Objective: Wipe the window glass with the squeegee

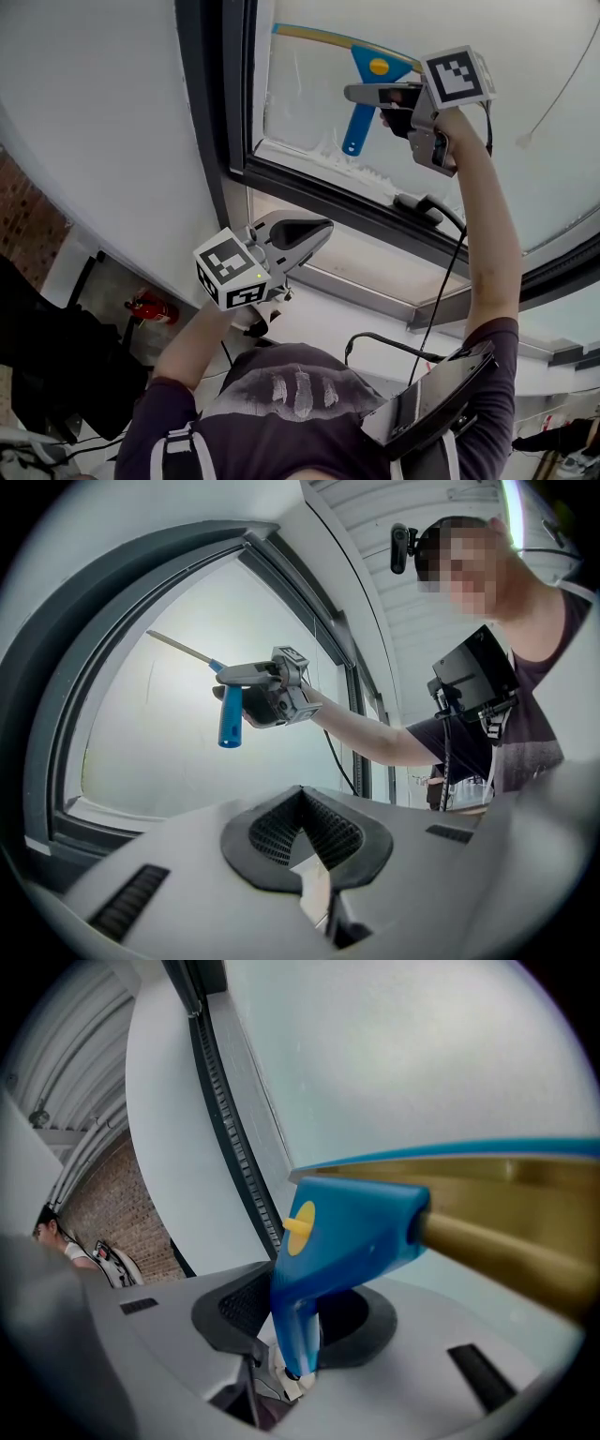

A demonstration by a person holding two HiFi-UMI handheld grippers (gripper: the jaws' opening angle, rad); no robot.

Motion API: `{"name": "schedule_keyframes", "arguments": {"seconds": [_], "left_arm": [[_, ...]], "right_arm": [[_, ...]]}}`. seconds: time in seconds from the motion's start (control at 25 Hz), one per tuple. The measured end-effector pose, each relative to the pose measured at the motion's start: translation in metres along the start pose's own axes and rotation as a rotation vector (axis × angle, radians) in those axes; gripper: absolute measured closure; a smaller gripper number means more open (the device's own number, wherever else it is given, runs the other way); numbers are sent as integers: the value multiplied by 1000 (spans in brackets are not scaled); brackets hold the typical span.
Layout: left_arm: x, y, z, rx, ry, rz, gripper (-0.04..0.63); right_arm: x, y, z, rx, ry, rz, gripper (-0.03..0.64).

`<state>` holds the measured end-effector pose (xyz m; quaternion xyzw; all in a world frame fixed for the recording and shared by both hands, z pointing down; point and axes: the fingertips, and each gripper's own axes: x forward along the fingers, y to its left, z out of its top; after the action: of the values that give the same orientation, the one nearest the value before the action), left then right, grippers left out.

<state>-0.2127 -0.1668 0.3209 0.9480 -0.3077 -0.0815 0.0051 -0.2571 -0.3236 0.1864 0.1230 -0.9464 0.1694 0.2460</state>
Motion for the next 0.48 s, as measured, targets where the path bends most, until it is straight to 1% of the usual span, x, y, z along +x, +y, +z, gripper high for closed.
{"name": "schedule_keyframes", "arguments": {"seconds": [0.24, 0.36, 0.48], "left_arm": [[7, -4, 5, -13, -1, 5, 589], [9, -6, 8, -17, 0, 6, 589], [10, -7, 11, -27, 2, 7, 589]], "right_arm": [[7, 7, -6, 36, -5, 60, 493], [8, 10, -5, 39, -11, 69, 494], [9, 10, -5, 67, -28, 90, 492]]}}
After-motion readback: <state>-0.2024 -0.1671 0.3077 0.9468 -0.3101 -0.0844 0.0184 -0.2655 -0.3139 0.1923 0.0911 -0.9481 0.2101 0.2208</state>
